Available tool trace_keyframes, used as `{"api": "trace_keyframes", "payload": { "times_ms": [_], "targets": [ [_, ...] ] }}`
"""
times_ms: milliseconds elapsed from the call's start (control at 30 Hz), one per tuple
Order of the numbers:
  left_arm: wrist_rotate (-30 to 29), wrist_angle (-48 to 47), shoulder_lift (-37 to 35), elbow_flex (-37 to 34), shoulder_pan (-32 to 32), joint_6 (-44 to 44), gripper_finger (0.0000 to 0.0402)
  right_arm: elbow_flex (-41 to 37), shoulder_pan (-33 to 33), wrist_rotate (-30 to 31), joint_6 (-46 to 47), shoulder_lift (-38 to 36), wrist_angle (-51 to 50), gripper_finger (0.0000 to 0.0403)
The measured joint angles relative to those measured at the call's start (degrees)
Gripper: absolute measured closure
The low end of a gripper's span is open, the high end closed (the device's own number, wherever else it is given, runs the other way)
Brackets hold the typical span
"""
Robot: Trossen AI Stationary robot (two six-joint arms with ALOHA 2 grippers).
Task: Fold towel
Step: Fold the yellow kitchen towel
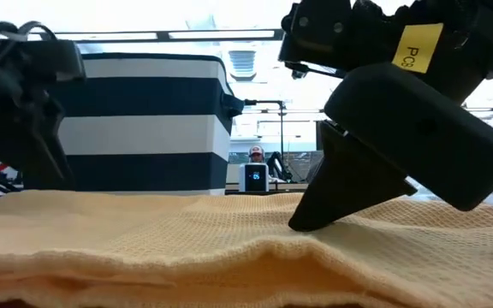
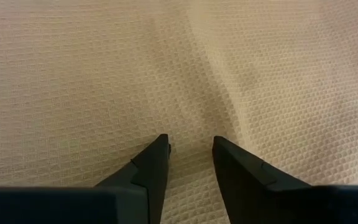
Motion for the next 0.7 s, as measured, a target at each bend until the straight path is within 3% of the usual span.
{"api": "trace_keyframes", "payload": {
  "times_ms": [100,400,533,700],
  "targets": [
    [1.1,2.1,0.2,0.6,-0.7,0.8,0.0218,0.9,0.6,0.2,0.0,0.0,0.0,0.0275],
    [8.7,23.1,6.9,1.0,-5.4,8.1,0.022,2.2,2.2,0.7,-0.1,0.0,6.6,0.0285],
    [10.0,23.0,11.2,3.3,-7.4,8.3,0.022,1.6,3.2,-0.1,-1.9,0.0,13.1,0.0284],
    [8.5,14.0,14.7,6.0,-7.5,6.1,0.0224,1.4,3.4,-2.5,-2.8,0.0,13.9,0.0276]
  ]
}}
